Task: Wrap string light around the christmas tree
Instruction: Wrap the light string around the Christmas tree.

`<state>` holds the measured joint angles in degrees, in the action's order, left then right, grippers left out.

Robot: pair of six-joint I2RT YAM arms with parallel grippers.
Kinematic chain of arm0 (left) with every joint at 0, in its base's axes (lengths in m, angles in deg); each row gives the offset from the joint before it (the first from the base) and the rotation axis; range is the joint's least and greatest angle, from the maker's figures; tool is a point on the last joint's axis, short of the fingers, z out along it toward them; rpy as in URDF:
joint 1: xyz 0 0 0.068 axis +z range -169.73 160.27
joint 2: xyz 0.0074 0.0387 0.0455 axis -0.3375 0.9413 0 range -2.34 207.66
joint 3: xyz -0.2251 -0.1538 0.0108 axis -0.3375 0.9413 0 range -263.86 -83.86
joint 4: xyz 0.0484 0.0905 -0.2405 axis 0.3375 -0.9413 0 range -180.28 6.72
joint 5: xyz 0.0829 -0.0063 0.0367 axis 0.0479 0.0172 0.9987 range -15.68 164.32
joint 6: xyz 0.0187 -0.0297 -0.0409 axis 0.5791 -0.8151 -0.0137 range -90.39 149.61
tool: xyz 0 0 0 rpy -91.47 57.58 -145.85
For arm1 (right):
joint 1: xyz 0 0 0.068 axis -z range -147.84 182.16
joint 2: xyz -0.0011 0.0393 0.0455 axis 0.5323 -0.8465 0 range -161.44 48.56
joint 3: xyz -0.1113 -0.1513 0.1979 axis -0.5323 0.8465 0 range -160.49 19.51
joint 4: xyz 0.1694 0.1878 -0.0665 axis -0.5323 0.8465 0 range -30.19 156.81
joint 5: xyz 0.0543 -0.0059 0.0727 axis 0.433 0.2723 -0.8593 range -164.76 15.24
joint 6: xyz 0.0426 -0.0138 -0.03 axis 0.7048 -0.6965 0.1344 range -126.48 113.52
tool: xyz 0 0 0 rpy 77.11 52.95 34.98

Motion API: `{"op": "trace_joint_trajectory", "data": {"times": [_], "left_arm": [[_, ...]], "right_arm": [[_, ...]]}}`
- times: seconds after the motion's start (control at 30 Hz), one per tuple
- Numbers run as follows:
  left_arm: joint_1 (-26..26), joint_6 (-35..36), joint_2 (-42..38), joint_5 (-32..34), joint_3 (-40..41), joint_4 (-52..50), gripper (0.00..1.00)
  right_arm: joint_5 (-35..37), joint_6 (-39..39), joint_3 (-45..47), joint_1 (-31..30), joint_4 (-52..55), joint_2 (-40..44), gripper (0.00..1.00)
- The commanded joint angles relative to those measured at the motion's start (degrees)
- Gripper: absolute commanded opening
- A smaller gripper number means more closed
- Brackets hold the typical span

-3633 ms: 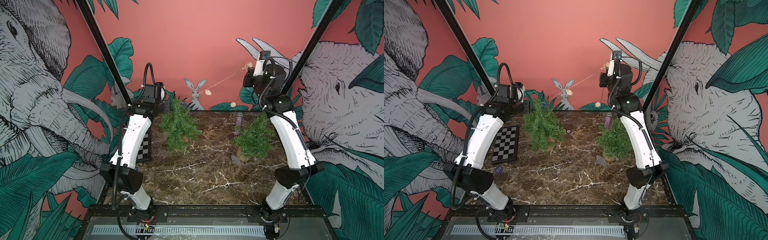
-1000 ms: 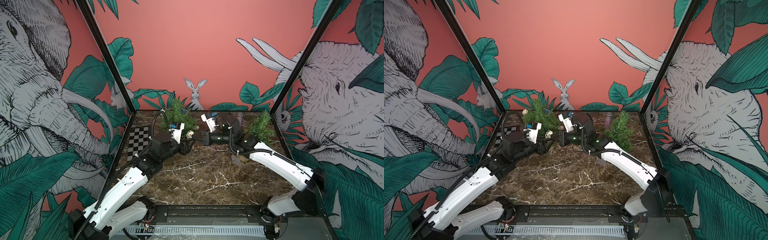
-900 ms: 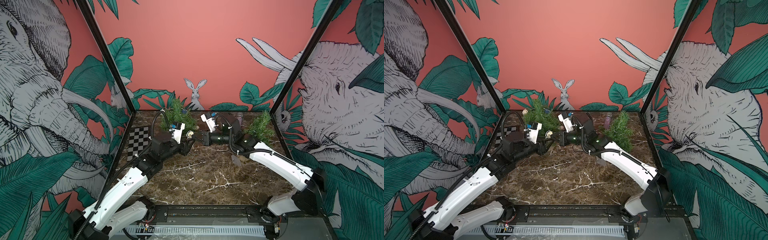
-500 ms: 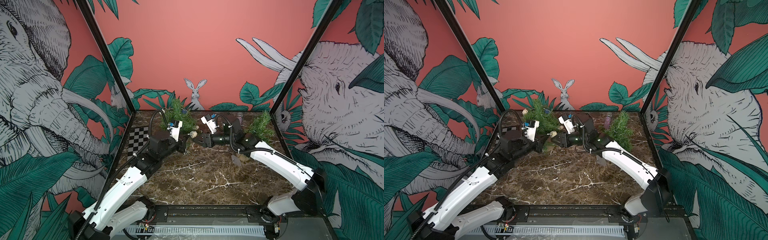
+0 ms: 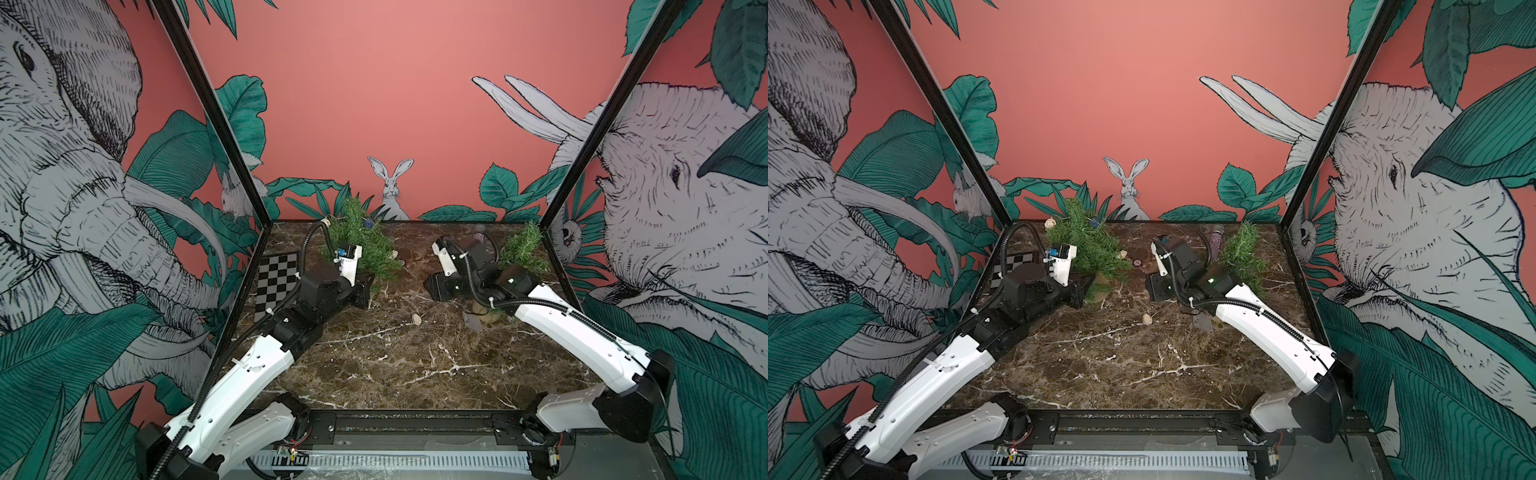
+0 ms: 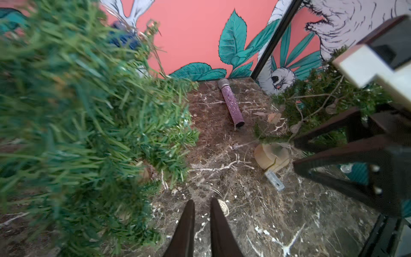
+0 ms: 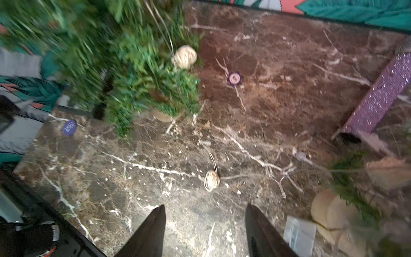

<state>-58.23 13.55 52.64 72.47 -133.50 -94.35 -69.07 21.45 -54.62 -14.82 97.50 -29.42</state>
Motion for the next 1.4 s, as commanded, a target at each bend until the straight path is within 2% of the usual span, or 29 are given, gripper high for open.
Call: {"op": "trace_joint_trajectory", "data": {"times": [0.0, 0.13, 0.17, 0.27, 0.37, 0.47, 0.53, 0.6, 0.73, 0.8, 0.87, 0.93, 1.0, 1.1, 1.2, 1.37], "left_arm": [[-6.7, 3.0, 0.2, 5.1, 4.1, 2.2, 0.31], [-7.6, 0.7, 1.0, 5.2, 7.6, 5.9, 0.32], [-7.6, 0.7, 1.2, 4.9, 7.8, 6.1, 0.32], [-7.6, 1.3, 1.2, 4.4, 7.7, 5.4, 0.33], [-7.6, 1.6, 0.0, 4.5, 8.4, 5.6, 0.33], [-7.6, 1.6, -0.8, 4.3, 9.3, 6.2, 0.32], [-7.6, 1.6, -1.0, 3.8, 9.5, 6.2, 0.32], [-7.6, 1.8, -1.0, 3.4, 9.7, 6.3, 0.33], [-7.6, 2.4, -0.9, 2.7, 9.1, 5.2, 0.32], [-7.6, 2.6, -1.2, 2.4, 9.0, 4.7, 0.32], [-7.7, 2.6, -1.7, 2.5, 9.0, 4.4, 0.32], [-7.6, 2.6, -2.2, 2.6, 9.1, 3.9, 0.32], [-7.6, 2.2, -3.0, 3.0, 9.2, 3.1, 0.32], [-7.6, 1.8, -4.6, 3.5, 9.8, 2.5, 0.32], [-7.6, 1.4, -5.4, 3.7, 10.7, 3.0, 0.32], [-7.6, 0.8, -4.9, 3.2, 10.0, 2.3, 0.31]], "right_arm": [[15.0, 14.9, 7.6, -4.4, -1.7, 1.8, 0.6], [19.9, 23.7, 12.8, -5.7, -8.6, -2.3, 0.66], [22.0, 25.3, 13.9, -5.8, -11.0, -3.9, 0.72], [32.5, 30.6, 14.2, -5.7, -12.7, -8.4, 0.79], [41.5, 31.2, 13.5, -5.4, -16.0, -11.8, 0.89], [46.5, 36.0, 11.1, -4.0, -12.8, -16.6, 0.89], [47.0, 36.6, 12.7, -2.8, -18.2, -18.0, 0.87], [47.3, 34.6, 15.5, -1.9, -28.1, -19.0, 0.85], [50.2, 39.3, 13.5, 1.0, -30.2, -23.7, 0.84], [50.0, 38.1, 13.1, 2.8, -35.4, -25.3, 0.82], [47.5, 32.4, 13.1, 4.3, -43.8, -27.2, 0.78], [45.6, 30.5, 11.9, 5.6, -46.4, -29.2, 0.71], [43.9, 29.7, 12.9, 6.7, -49.5, -29.8, 0.56], [38.7, 20.4, 14.9, 6.5, -59.7, -29.1, 0.22], [34.3, 10.6, 10.6, 4.5, -58.8, -28.7, 0.02], [32.9, -1.7, 3.9, 3.1, -56.4, -27.2, 0.0]]}}
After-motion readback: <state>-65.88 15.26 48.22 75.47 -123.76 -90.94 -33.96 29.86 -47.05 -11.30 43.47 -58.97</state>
